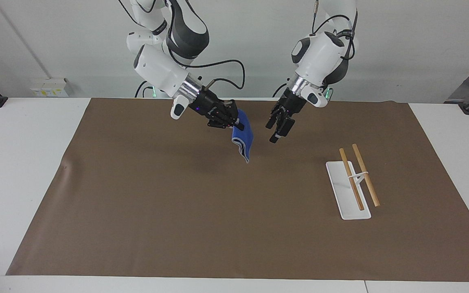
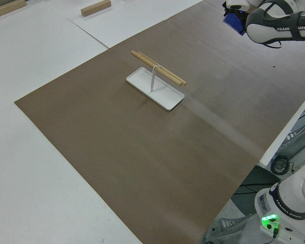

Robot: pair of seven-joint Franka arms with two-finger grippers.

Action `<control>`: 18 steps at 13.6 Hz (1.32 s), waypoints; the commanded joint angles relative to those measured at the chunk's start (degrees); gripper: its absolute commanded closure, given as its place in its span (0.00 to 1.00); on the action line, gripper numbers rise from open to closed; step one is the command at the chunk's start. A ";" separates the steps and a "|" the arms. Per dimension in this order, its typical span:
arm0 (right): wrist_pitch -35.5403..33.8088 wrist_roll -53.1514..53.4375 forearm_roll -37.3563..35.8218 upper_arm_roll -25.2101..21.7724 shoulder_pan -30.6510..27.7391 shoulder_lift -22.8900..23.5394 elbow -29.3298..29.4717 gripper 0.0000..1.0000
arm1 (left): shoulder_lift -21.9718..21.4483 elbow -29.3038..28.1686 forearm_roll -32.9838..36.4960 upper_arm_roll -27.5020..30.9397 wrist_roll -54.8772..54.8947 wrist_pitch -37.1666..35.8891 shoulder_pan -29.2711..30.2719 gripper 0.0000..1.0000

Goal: Right arm passes towel to left arm to hang

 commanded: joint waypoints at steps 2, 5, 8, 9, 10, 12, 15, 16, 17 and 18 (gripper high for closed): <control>-2.85 0.46 5.00 0.01 -0.36 -2.03 -0.96 1.00 | -2.16 -1.89 -0.94 -0.42 -10.91 0.59 -0.37 0.00; -5.67 4.25 5.00 0.10 -0.02 -2.64 -0.96 1.00 | -2.16 -1.80 -0.94 -0.42 -15.30 -0.11 -0.37 0.00; -5.15 5.74 4.91 0.10 0.87 -2.64 -0.96 1.00 | -2.16 -1.54 -0.85 -0.34 -20.94 -0.28 -0.20 0.00; -4.89 6.44 4.48 0.19 1.13 -2.73 -0.96 1.00 | -2.16 -1.54 -0.85 -0.25 -22.34 -1.07 -0.11 0.00; -4.62 6.02 4.12 0.10 2.26 -2.73 -1.04 1.00 | -2.25 -1.45 -0.50 -0.07 -23.14 -2.82 0.15 0.00; -2.17 1.91 1.94 -0.08 1.84 -2.56 -1.66 1.00 | -2.95 -1.45 -0.15 0.19 -23.24 -8.08 0.59 0.00; -2.16 -3.81 -2.37 -0.17 -1.06 -2.29 -1.84 1.00 | -3.83 -1.54 2.74 2.03 -22.97 -13.45 0.77 0.00; -2.42 -5.48 -3.60 -0.17 -1.94 -2.20 -1.84 1.00 | -3.92 -1.54 3.10 2.21 -22.36 -14.95 0.77 0.00; -2.51 -6.02 -4.22 -0.17 -2.29 -2.12 -1.84 1.00 | -4.18 -1.54 3.71 2.13 -21.92 -15.40 0.77 0.00; -2.51 -6.20 -4.66 -0.08 -2.30 -2.12 -1.84 1.00 | -4.27 -1.54 3.81 2.13 -21.92 -15.40 0.77 0.00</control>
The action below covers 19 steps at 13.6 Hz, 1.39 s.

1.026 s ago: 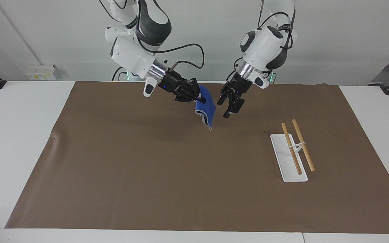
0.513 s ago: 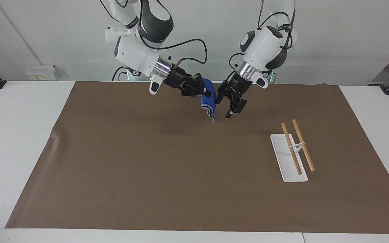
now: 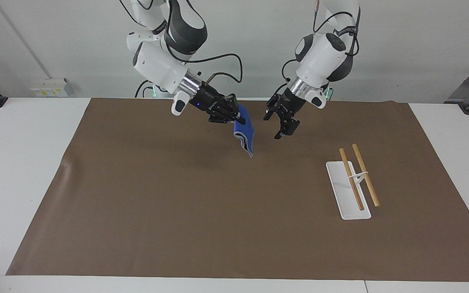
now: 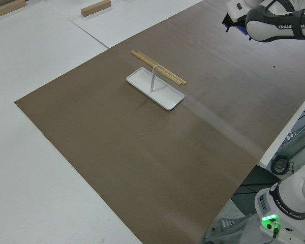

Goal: Right arm passes towel to left arm to hang

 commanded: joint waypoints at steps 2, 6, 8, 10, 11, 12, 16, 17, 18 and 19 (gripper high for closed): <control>-0.02 -3.79 -3.26 0.54 -0.77 -0.59 -0.91 1.00 | -2.13 -1.19 1.15 -0.04 0.02 -1.39 0.40 0.00; -0.55 -2.93 1.02 0.81 -0.34 -0.50 -1.09 1.00 | -1.78 -0.57 1.15 -0.04 -0.51 -0.95 0.49 0.00; -0.46 0.22 6.74 0.89 0.28 -0.67 -1.09 1.00 | -1.78 -0.57 1.15 -0.04 -0.51 -0.95 0.49 0.00; 0.15 4.35 8.15 0.89 1.77 -0.59 -1.00 1.00 | -1.78 -0.57 1.15 -0.13 -0.51 -0.95 0.49 0.00; 0.33 6.02 9.99 0.89 2.12 -0.67 -0.92 1.00 | -1.78 -0.57 1.15 -0.13 -0.34 -0.95 0.40 0.00; 0.41 6.91 10.71 0.89 2.39 -0.67 -0.92 1.00 | -1.78 -0.57 1.15 -0.04 -0.34 -0.95 0.49 0.00; 0.85 16.82 10.71 0.81 4.84 -0.59 -0.30 1.00 | -1.78 -0.57 1.15 -0.04 -0.34 -0.95 0.49 0.00; 2.25 18.42 10.71 0.89 5.46 -0.59 -0.30 1.00 | -1.78 -0.57 1.15 -0.04 -0.51 -0.95 0.49 0.00; 3.48 19.39 10.80 0.89 5.82 -0.59 -0.30 1.00 | -1.87 -0.57 1.24 -0.04 -0.51 -0.95 0.49 0.00; 3.84 20.27 10.80 0.81 6.25 -0.50 -0.21 1.00 | -1.87 -0.57 1.24 -0.04 -0.51 -1.04 0.49 0.00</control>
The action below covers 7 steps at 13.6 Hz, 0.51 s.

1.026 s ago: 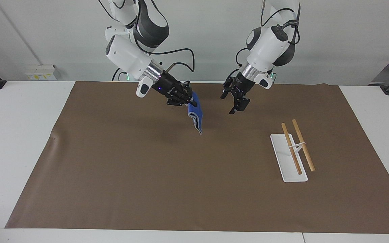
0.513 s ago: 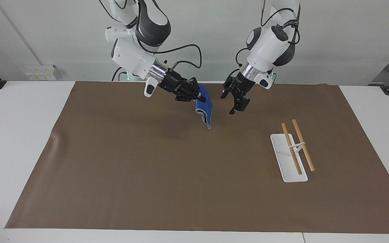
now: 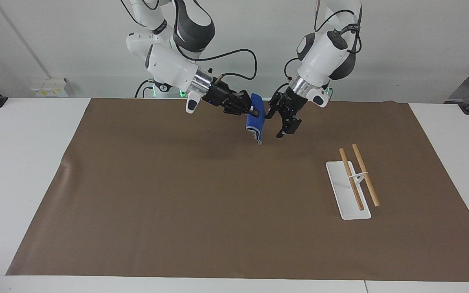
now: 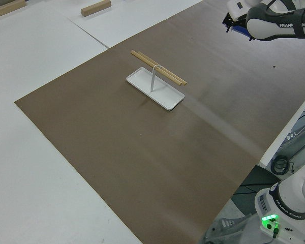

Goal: Right arm passes towel to left arm to hang

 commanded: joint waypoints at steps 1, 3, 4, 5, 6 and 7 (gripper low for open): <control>1.49 3.34 1.42 0.25 0.69 -0.51 0.10 1.00 | -1.57 -0.63 0.78 -0.07 -0.51 -0.77 0.49 0.00; 1.67 5.11 1.42 0.25 0.69 -0.51 0.36 1.00 | -1.57 -0.63 0.77 -0.07 -0.51 -0.77 0.49 0.00; 1.67 4.68 1.25 0.25 0.69 -0.60 0.36 1.00 | -1.57 -0.63 0.77 -0.07 -0.60 -0.69 0.49 0.00; 1.67 4.33 1.25 0.25 0.43 -0.51 0.45 1.00 | -1.57 -0.63 0.77 -0.07 -0.60 -0.68 0.49 0.00; 1.67 4.23 1.25 0.25 -0.18 -0.34 0.97 1.00 | -1.65 -0.63 0.77 -0.07 -0.51 -0.68 0.49 0.00; 1.67 4.58 1.25 -0.01 -0.45 0.27 1.59 1.00 | -1.66 -0.72 0.86 -0.07 -0.51 -0.68 0.49 0.00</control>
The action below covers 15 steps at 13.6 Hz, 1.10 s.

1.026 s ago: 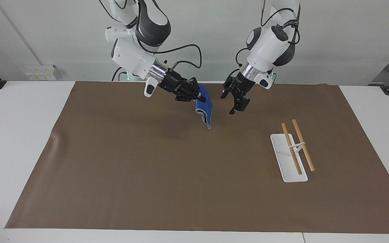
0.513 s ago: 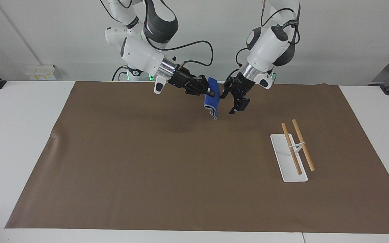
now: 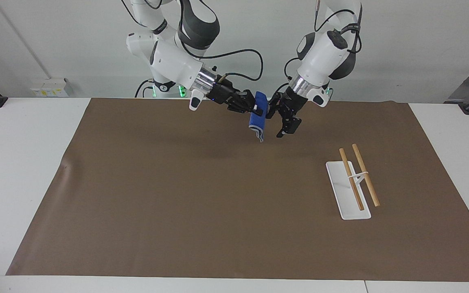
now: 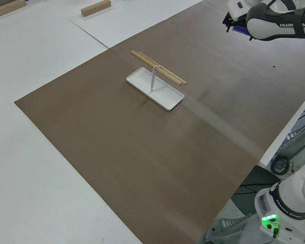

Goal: Right arm passes towel to left arm to hang

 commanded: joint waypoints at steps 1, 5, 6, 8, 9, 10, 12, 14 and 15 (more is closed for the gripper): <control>0.50 0.70 1.24 0.06 -1.32 0.46 1.53 1.00 | -1.51 -0.72 0.78 -0.07 -0.51 -0.68 0.49 0.00; 2.60 0.70 1.51 0.32 -2.38 1.95 1.98 1.00 | -1.51 -0.63 0.86 -0.07 -0.25 -0.77 0.49 0.00; 3.57 0.79 1.59 0.32 -1.86 2.31 2.15 1.00 | -1.51 -0.63 0.86 -0.16 -0.25 -0.86 0.49 0.00; 4.37 2.53 1.60 0.41 -1.24 2.66 2.15 1.00 | -1.59 -0.55 0.86 -0.24 -0.60 -0.86 0.41 0.00; 4.37 4.11 1.60 0.41 -0.98 2.66 2.15 1.00 | -1.60 -0.11 0.86 -0.33 -0.86 -0.77 0.41 0.00; 4.54 5.52 1.60 0.41 0.07 2.66 2.24 1.00 | -1.42 0.24 0.86 -0.33 -1.30 -0.77 0.41 0.00; 4.89 7.29 1.60 0.41 1.04 2.58 2.24 1.00 | -1.51 0.33 0.86 -0.59 -2.26 -0.86 0.41 0.00; 4.98 8.69 1.51 0.41 2.10 2.49 2.24 1.00 | -1.60 0.33 0.86 -0.68 -2.35 -0.77 0.41 0.00; 4.90 8.70 1.42 0.41 2.10 2.40 2.24 1.00 | -1.60 0.33 0.86 -0.68 -2.88 -0.69 0.41 0.00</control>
